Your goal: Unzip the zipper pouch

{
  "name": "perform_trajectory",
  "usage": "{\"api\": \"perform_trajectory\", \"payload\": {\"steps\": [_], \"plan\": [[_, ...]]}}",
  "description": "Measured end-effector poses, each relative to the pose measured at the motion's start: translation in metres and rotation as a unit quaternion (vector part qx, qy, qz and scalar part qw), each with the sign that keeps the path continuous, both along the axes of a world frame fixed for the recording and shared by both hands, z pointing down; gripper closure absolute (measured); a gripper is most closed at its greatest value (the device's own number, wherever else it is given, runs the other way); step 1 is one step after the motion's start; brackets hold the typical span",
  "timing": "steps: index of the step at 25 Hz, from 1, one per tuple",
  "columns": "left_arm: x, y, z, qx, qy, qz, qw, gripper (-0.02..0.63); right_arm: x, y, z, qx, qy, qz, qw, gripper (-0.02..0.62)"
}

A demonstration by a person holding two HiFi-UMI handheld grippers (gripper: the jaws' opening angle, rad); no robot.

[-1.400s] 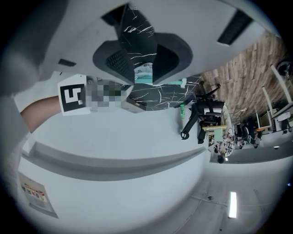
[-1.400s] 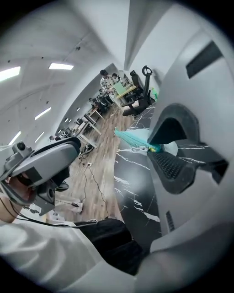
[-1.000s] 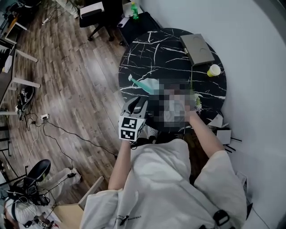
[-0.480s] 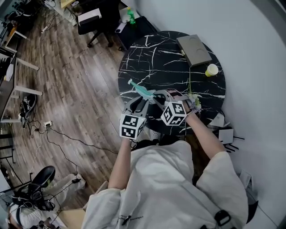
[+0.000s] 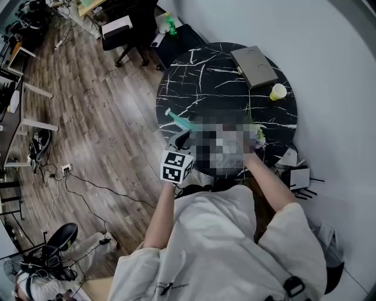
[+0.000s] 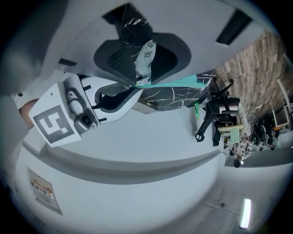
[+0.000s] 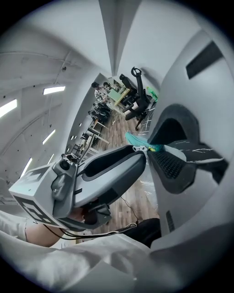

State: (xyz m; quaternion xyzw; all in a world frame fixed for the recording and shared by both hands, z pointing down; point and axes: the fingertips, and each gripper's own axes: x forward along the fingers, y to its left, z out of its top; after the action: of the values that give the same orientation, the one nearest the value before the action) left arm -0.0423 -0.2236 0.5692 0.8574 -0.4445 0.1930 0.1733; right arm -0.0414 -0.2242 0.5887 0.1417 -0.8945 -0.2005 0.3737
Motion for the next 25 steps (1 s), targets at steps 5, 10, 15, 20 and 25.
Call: {"api": "perform_trajectory", "payload": {"steps": [5, 10, 15, 20, 25], "plan": [[-0.005, -0.005, -0.005, 0.003, 0.012, -0.005, 0.9999, 0.506, -0.005, 0.000, -0.004, 0.008, -0.002, 0.001, 1.000, 0.545], [-0.009, -0.007, -0.009, -0.007, 0.033, -0.002, 0.9994, 0.506, -0.009, -0.002, -0.009, 0.007, -0.006, 0.001, 1.000, 0.545], [-0.013, -0.007, -0.013, -0.002, 0.037, 0.000, 0.9993, 0.530, -0.010, -0.004, -0.007, 0.003, -0.008, 0.008, 1.000, 0.545], [-0.012, -0.003, -0.018, -0.004, 0.053, 0.017, 0.9984, 0.565, -0.012, -0.005, -0.013, 0.005, -0.016, 0.027, 0.999, 0.545], [-0.009, -0.002, -0.019, -0.002, 0.049, 0.021, 0.9986, 0.574, -0.014, -0.004, -0.015, -0.006, -0.031, 0.043, 0.999, 0.545]]}}
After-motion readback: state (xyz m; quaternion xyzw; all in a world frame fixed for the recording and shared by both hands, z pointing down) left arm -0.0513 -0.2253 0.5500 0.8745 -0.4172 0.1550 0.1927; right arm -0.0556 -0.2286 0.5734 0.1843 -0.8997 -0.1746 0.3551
